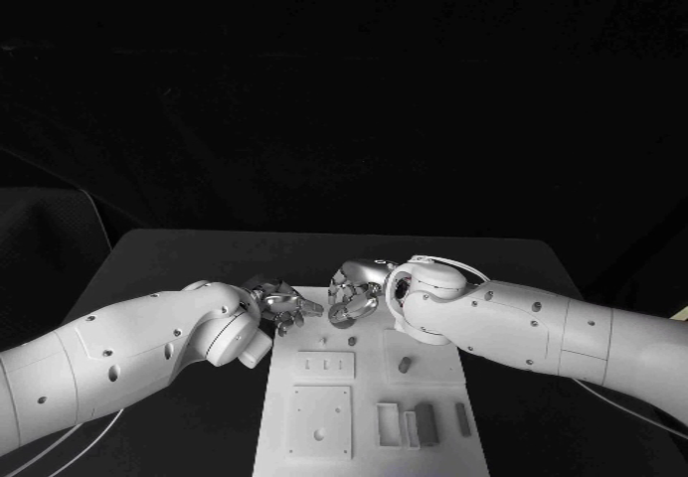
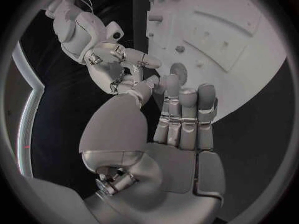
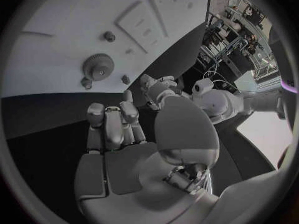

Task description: Assemble the parts on the task board

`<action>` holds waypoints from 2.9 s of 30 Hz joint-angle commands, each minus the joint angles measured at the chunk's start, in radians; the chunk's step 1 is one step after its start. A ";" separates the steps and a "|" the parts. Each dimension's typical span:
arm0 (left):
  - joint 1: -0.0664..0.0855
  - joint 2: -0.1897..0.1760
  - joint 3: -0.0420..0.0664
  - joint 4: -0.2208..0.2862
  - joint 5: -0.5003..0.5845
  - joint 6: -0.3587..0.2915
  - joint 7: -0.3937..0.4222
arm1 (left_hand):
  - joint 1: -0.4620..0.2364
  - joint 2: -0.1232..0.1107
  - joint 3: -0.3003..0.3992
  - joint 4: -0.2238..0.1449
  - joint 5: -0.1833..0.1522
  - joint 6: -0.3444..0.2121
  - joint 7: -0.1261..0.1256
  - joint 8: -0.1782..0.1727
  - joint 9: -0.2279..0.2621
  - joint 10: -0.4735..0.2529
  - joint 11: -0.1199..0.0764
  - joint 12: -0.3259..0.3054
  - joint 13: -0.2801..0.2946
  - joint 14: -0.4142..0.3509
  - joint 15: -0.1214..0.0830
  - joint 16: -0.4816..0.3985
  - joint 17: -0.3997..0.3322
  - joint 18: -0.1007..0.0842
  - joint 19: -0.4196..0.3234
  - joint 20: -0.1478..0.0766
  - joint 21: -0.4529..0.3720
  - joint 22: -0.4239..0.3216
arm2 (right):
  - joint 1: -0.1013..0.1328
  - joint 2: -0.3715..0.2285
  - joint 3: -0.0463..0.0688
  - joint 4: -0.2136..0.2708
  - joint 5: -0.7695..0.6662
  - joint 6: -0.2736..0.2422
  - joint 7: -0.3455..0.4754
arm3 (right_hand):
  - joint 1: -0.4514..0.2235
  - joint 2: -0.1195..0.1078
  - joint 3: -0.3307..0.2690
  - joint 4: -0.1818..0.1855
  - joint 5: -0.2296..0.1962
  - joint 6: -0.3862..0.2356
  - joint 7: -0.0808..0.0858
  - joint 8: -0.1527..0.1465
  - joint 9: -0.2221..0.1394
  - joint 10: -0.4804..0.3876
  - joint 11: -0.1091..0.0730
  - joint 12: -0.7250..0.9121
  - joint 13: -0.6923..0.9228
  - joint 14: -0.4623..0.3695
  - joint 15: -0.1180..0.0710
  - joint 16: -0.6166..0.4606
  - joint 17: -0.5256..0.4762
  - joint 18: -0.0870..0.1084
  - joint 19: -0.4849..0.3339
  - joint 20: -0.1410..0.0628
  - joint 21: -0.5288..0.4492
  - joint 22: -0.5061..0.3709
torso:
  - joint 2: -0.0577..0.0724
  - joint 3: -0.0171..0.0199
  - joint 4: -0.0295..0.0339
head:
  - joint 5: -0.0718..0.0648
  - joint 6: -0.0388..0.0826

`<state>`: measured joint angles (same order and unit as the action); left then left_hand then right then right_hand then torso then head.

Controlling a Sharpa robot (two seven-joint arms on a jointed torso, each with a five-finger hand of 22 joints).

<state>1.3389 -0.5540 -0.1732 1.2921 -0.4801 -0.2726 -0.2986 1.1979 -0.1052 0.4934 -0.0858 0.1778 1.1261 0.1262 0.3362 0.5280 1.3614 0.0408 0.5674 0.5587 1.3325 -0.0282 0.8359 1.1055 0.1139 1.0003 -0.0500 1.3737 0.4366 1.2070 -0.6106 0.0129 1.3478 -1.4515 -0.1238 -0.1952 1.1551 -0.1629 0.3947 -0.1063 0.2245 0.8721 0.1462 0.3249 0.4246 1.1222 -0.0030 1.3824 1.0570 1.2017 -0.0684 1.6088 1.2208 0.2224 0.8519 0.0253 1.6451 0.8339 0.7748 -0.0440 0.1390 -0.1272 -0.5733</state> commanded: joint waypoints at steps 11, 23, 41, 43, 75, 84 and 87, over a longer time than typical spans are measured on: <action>0.001 -0.007 -0.003 0.013 -0.024 0.030 -0.062 | 0.079 0.066 0.043 -0.036 0.007 0.071 -0.012 0.044 0.087 0.011 -0.001 0.007 0.001 0.006 0.000 0.007 0.003 0.031 0.003 -0.002 0.007 0.002 | -0.001 -0.080 0.000 -0.033 0.012 -0.070 0.013 | -0.003 0.007 -0.002 -0.002 0.009 -0.020 0.019 0.000 -0.001 -0.007 0.002 -0.004 -0.002 -0.008 -0.004 -0.003 0.000 0.016 -0.008 0.000 -0.005 -0.002 | 0.000 0.0021 -0.0001 | 0.007 -0.006; 0.001 -0.002 -0.061 0.061 -0.150 0.013 -0.158 | 0.028 0.030 0.037 -0.019 0.007 0.120 -0.026 0.066 0.104 0.068 -0.023 0.048 0.018 0.048 -0.018 0.058 0.038 0.039 0.042 -0.011 0.063 0.026 | 0.000 -0.093 0.007 -0.045 0.107 -0.105 0.024 | 0.004 0.016 0.009 -0.003 0.034 -0.006 0.017 0.008 0.001 -0.005 0.002 -0.003 -0.003 -0.009 -0.004 -0.002 -0.003 0.017 -0.007 0.000 -0.003 -0.003 | 0.000 0.0023 -0.0005 | 0.004 -0.019; 0.001 0.033 -0.064 0.101 -0.254 -0.007 -0.180 | -0.024 0.029 0.036 -0.028 0.074 0.199 -0.056 0.110 0.121 0.141 -0.059 0.110 0.048 0.110 -0.054 0.141 0.079 0.059 0.101 -0.028 0.137 0.057 | 0.000 -0.081 0.015 -0.077 0.128 -0.103 0.027 | 0.004 0.017 0.010 -0.003 0.038 -0.005 0.017 0.008 0.001 -0.005 0.002 -0.003 -0.004 -0.012 -0.004 -0.003 -0.006 0.017 -0.007 0.000 -0.003 -0.003 | 0.000 -0.0008 0.0000 | 0.001 -0.047; 0.001 0.039 -0.064 0.100 -0.300 -0.007 -0.188 | -0.030 0.027 0.039 -0.029 0.094 0.206 -0.059 0.118 0.124 0.147 -0.063 0.118 0.052 0.115 -0.057 0.152 0.084 0.062 0.107 -0.030 0.146 0.061 | 0.000 -0.080 0.015 -0.079 0.128 -0.102 0.027 | 0.004 0.017 0.010 -0.003 0.038 -0.005 0.017 0.008 0.001 -0.005 0.002 -0.003 -0.004 -0.013 -0.004 -0.003 -0.007 0.017 -0.007 0.000 -0.003 -0.003 | 0.000 -0.0005 -0.0003 | 0.001 -0.052; -0.005 0.108 -0.064 0.044 -0.504 0.150 -0.241 | -0.144 0.015 0.070 -0.035 0.418 0.238 -0.104 0.357 0.233 0.204 -0.114 0.310 0.141 0.203 -0.094 0.335 0.128 0.116 0.186 -0.037 0.310 0.132 | 0.001 -0.065 0.018 -0.104 0.124 -0.102 0.024 | 0.008 0.020 0.015 -0.005 0.049 -0.002 0.017 0.009 0.001 -0.006 0.002 -0.003 -0.004 -0.014 -0.004 -0.003 -0.008 0.017 -0.008 -0.001 -0.003 -0.004 | 0.001 0.0004 -0.0007 | 0.005 -0.098; -0.012 0.124 -0.064 0.019 -0.503 0.170 -0.240 | -0.146 0.015 0.070 -0.035 0.418 0.238 -0.105 0.361 0.234 0.205 -0.115 0.313 0.142 0.204 -0.094 0.338 0.129 0.116 0.187 -0.037 0.312 0.132 | 0.001 -0.065 0.019 -0.097 0.112 -0.102 0.017 | 0.009 0.020 0.015 -0.005 0.050 -0.002 0.017 0.010 0.001 -0.006 0.002 -0.003 -0.005 -0.012 -0.004 -0.002 -0.006 0.017 -0.008 -0.001 -0.003 -0.004 | 0.001 0.0002 -0.0002 | 0.000 -0.108; -0.014 0.126 -0.064 0.017 -0.505 0.176 -0.240 | -0.149 0.017 0.070 -0.034 0.418 0.238 -0.106 0.366 0.237 0.206 -0.116 0.317 0.144 0.205 -0.095 0.341 0.130 0.117 0.189 -0.037 0.316 0.134 | 0.001 -0.064 0.019 -0.095 0.112 -0.100 0.017 | 0.009 0.020 0.016 -0.005 0.050 -0.002 0.017 0.010 0.001 -0.006 0.002 -0.003 -0.005 -0.011 -0.004 -0.002 -0.005 0.017 -0.008 -0.001 -0.003 -0.004 | 0.001 -0.0002 -0.0003 | 0.001 -0.111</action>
<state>1.3258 -0.4311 -0.2374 1.3086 -0.9771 -0.1255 -0.5374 1.0490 -0.0997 0.5023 -0.0809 0.5896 1.1775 0.1178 0.3458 0.7478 1.4206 -0.0079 0.8809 0.7013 1.4207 -0.0625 1.1734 1.2342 0.0772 1.1832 -0.0858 1.6532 0.5692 1.2074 -0.6753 0.0310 1.2499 -1.3264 -0.2274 -0.1794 1.1598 -0.1511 0.4046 -0.1104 0.2711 0.8629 0.1461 0.3300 0.4245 1.1166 0.0020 1.3824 1.0539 1.1951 -0.0683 1.6090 1.2144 0.2239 0.8519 0.0253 1.6451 0.8310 0.7758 -0.0440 0.1390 -0.1274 -0.6825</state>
